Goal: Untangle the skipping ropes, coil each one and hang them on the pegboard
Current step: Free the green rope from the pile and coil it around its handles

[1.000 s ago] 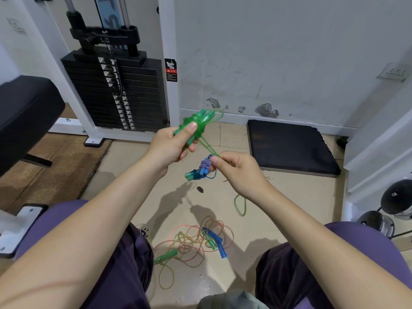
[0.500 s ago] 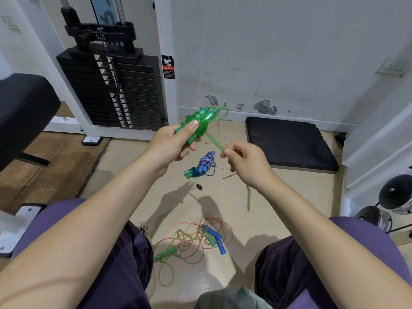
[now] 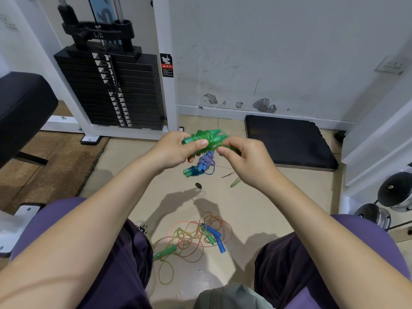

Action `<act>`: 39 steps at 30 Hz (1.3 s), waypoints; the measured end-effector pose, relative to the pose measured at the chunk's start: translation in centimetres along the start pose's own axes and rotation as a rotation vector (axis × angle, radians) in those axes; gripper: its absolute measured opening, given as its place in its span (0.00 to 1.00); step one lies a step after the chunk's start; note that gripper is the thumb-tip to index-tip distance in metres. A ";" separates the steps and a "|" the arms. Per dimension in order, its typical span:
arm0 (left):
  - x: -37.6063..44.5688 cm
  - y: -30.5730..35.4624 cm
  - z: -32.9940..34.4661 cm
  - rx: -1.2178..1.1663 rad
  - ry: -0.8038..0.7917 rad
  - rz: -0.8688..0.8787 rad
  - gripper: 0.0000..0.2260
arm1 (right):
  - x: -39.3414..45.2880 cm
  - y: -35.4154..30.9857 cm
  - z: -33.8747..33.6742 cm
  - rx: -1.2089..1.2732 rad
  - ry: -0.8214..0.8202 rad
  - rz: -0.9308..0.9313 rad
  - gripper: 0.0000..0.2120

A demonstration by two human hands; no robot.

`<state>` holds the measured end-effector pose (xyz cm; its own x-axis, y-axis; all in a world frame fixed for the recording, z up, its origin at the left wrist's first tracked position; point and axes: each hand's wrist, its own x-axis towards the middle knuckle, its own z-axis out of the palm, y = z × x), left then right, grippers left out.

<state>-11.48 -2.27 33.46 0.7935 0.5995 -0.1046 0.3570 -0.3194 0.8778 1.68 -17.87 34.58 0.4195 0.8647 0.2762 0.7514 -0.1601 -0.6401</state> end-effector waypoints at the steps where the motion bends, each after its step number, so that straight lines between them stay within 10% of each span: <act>1: -0.1 0.1 -0.2 0.057 -0.071 -0.002 0.17 | 0.1 0.2 -0.5 -0.010 0.008 -0.014 0.06; 10: -1.4 0.9 -0.3 0.189 -0.505 0.030 0.13 | 0.3 0.6 -1.4 0.174 -0.116 0.056 0.07; 19: -1.5 0.3 0.2 0.111 -0.513 0.073 0.13 | 0.1 -0.1 -1.0 0.319 -0.292 0.178 0.08; 39: -2.1 1.0 1.7 -0.136 -0.525 -0.043 0.23 | -0.2 0.0 -0.6 0.332 -0.116 0.072 0.07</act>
<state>-11.93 -5.08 33.75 0.9313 0.1513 -0.3312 0.3557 -0.1840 0.9163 1.92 -18.36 34.96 0.3900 0.9083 0.1511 0.5077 -0.0753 -0.8582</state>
